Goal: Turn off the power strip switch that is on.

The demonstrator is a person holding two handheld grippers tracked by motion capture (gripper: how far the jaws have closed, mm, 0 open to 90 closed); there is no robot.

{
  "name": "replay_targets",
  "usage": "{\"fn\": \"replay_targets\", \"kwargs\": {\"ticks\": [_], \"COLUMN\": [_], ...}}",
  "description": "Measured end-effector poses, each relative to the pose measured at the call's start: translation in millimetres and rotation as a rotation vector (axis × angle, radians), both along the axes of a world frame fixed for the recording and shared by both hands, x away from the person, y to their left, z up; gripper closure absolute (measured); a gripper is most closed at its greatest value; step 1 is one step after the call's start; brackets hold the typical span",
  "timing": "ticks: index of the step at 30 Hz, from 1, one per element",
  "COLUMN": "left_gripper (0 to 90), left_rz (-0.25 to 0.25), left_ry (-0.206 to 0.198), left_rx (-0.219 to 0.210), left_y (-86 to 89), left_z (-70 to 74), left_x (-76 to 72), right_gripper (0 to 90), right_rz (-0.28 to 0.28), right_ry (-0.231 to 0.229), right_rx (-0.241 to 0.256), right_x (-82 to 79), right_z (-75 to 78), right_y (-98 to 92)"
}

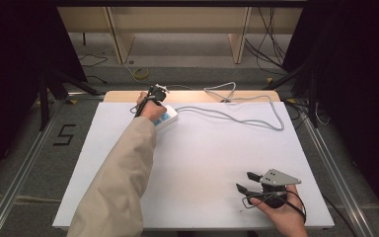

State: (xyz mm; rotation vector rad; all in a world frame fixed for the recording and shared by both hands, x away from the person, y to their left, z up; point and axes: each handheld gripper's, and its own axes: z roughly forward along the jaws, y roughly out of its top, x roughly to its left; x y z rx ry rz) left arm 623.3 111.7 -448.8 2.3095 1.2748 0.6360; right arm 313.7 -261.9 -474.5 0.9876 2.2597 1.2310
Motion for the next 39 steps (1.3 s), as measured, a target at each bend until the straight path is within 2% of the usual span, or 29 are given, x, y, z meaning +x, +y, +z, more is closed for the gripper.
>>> {"fn": "replay_targets", "kwargs": {"ticks": [2,6,9,15,24,33,39], "left_gripper": [89.9,89.8,89.9,89.8,89.7,89.6,89.5], "left_rz": [0.0,0.003,-0.009,-0.009,-0.039,-0.057,-0.043], "left_ry": [-0.017,-0.013,-0.009,-0.035,-0.062,-0.087,-0.071], "left_rx": [-0.003,-0.034,-0.024,-0.052,-0.073,-0.065,-0.057], "left_y": [0.1,2.7,4.0,7.5,10.2,15.6,20.9], "left_z": [1.9,2.0,2.6,7.2,18.3,25.9,30.8], "left_x": [-0.3,-1.5,-3.6,-8.9,-19.4,-32.7,-43.0], "right_gripper": [41.8,41.8,41.9,41.8,41.8,41.8,41.8], "right_rz": [-0.001,0.001,0.001,0.0,-0.001,-0.001,-0.001], "right_ry": [-0.003,-0.004,-0.004,-0.003,-0.005,-0.005,-0.004], "right_rx": [0.005,0.003,-0.003,0.0,-0.002,-0.003,-0.008], "right_x": [0.0,0.1,-0.4,-0.3,-0.4,-0.5,-0.3], "right_z": [0.2,0.1,0.8,0.7,1.2,1.2,1.2], "right_y": [0.4,0.9,1.1,1.7,2.7,2.8,2.9]}}
